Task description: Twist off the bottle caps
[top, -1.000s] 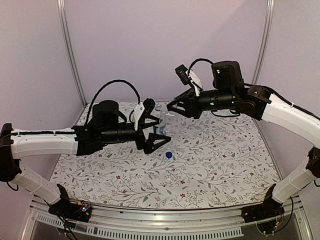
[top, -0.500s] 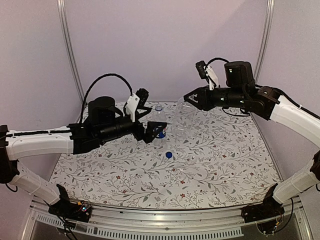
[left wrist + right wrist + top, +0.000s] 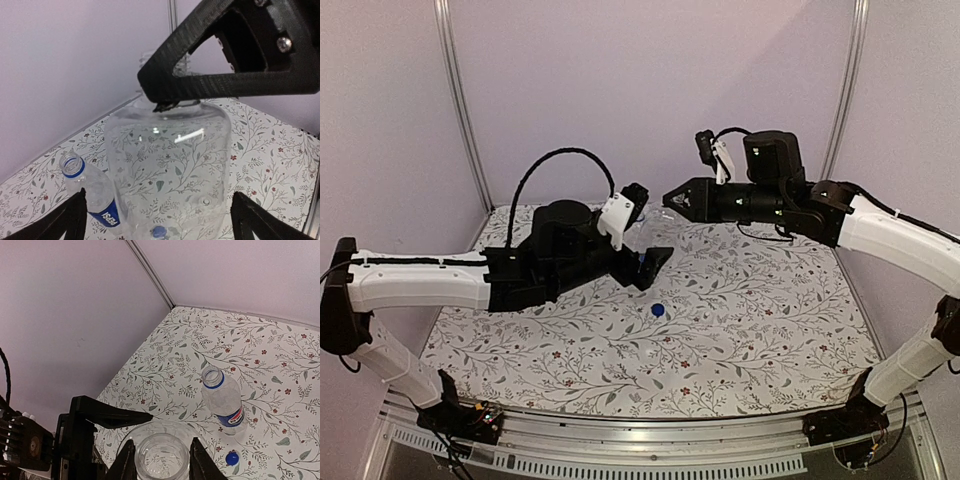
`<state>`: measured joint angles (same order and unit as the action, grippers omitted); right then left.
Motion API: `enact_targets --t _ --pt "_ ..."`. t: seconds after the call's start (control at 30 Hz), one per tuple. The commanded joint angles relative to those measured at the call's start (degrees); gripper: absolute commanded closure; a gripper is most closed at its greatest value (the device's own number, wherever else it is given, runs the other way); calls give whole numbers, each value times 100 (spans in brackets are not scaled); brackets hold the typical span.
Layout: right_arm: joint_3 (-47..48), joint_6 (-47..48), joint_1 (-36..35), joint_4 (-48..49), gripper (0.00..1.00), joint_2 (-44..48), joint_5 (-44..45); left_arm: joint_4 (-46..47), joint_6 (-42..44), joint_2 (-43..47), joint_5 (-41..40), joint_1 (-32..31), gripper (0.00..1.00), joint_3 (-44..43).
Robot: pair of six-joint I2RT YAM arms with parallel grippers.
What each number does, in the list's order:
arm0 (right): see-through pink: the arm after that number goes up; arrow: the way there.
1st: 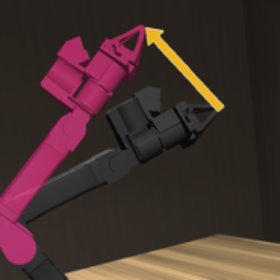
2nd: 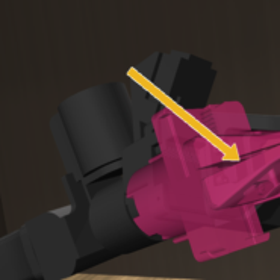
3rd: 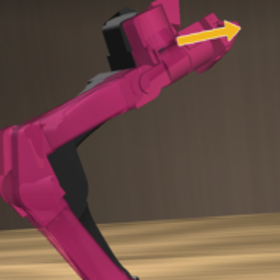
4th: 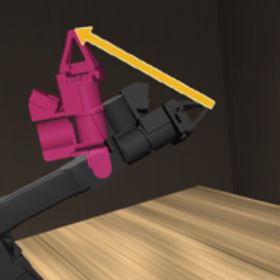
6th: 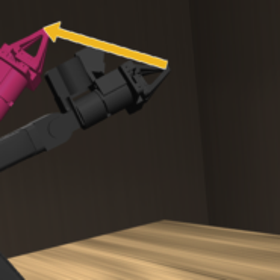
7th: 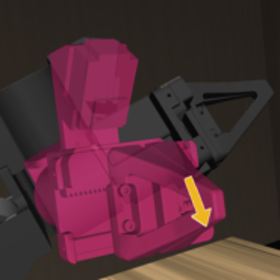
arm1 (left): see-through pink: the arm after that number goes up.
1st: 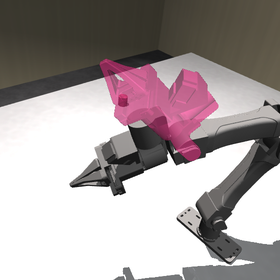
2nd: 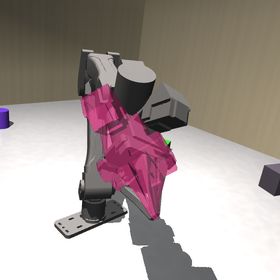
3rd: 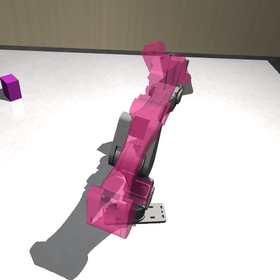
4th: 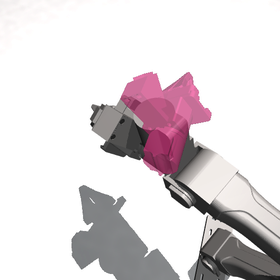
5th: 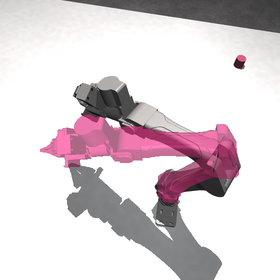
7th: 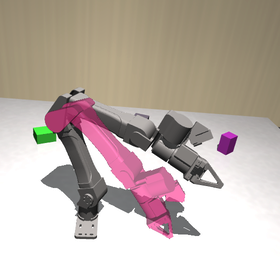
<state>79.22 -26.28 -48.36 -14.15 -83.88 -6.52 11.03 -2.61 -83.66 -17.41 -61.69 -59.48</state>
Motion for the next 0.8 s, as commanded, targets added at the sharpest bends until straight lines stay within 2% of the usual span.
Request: enact_targets --t 0.0,0.23,0.5,0.77 --pt "190 -360 -109 485 100 -72 -1 -83 248 -196 -510 -229 0 -271" --pt "222 -429 -139 527 100 -155 -103 48 451 -505 -918 -354 1 -309" --pt "108 -382 -139 552 100 -59 -96 410 683 -435 -972 -339 16 -42" --pt "58 -353 -139 592 100 -76 -111 526 738 -328 -873 -288 26 82"
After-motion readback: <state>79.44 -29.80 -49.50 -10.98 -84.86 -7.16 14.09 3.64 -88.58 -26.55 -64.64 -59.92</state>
